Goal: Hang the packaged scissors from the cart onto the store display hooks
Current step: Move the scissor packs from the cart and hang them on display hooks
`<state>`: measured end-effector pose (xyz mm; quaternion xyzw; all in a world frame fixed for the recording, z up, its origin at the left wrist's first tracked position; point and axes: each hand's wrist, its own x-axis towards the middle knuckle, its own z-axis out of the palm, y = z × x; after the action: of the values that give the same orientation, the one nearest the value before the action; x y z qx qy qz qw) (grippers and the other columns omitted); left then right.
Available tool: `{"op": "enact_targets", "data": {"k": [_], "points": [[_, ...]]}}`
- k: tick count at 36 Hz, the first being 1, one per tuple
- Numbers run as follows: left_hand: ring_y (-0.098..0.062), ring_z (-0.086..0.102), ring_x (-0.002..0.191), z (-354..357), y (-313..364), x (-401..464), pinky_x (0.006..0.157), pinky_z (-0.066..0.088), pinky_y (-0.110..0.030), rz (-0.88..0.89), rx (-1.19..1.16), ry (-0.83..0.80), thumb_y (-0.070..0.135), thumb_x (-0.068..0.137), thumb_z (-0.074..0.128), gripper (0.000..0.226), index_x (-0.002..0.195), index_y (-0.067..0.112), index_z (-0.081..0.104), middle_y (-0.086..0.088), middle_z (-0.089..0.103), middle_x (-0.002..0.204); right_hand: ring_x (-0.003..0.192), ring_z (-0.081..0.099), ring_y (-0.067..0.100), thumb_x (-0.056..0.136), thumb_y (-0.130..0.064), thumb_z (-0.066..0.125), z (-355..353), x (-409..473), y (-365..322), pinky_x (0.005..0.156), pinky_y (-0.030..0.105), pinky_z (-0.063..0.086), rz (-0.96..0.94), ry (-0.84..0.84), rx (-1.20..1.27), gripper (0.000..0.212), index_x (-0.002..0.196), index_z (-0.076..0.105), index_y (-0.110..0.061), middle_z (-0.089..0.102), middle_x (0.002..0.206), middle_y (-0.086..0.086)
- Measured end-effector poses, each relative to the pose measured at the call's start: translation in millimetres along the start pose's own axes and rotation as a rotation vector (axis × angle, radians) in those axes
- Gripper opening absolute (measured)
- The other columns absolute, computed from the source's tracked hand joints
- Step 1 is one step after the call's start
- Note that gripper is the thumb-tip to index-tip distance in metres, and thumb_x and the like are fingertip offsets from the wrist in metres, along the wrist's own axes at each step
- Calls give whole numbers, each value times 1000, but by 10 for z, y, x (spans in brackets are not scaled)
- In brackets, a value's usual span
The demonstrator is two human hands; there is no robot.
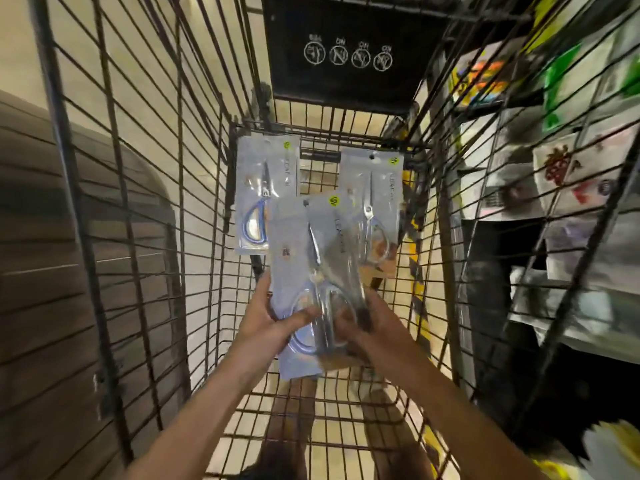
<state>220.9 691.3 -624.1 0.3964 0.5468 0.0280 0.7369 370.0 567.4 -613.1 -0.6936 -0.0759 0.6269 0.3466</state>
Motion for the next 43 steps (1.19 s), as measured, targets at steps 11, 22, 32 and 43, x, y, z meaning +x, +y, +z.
{"op": "enact_targets", "data": {"k": [11, 22, 32, 43], "points": [[-38, 72, 102, -128, 197, 177, 85, 60, -49, 50, 0, 145, -8, 87, 71, 62, 134, 28, 53, -10, 76, 111, 117, 59, 22, 81, -11, 80, -142, 999, -199, 89, 36, 57, -71, 484, 28, 65, 136, 48, -20, 56, 135, 6], [-17, 75, 89, -265, 256, 22, 91, 58, -54, 113, 95, 185, 0, 91, 70, 60, 141, 27, 49, -1, 77, 102, 129, 50, 35, 51, -28, 95, -269, 1692, -55, 103, 51, 50, 48, 771, -337, 117, 149, 31, -18, 52, 140, 10], [-26, 74, 92, -326, 389, -15, 84, 55, -53, 166, 107, 231, 3, 92, 70, 55, 136, 33, 51, 1, 75, 106, 108, 60, 22, 71, -10, 88, -138, 1303, -85, 80, 32, 57, 2, 705, -17, 89, 141, 35, -30, 59, 128, -3], [-11, 69, 111, -358, 682, -278, 96, 58, -32, 287, 238, 224, 0, 91, 71, 61, 142, 27, 49, 4, 72, 122, 94, 58, 12, 100, -12, 58, 56, 302, -233, 57, 5, 45, -121, 600, -63, 41, 139, 45, -17, 52, 102, -14]]}}
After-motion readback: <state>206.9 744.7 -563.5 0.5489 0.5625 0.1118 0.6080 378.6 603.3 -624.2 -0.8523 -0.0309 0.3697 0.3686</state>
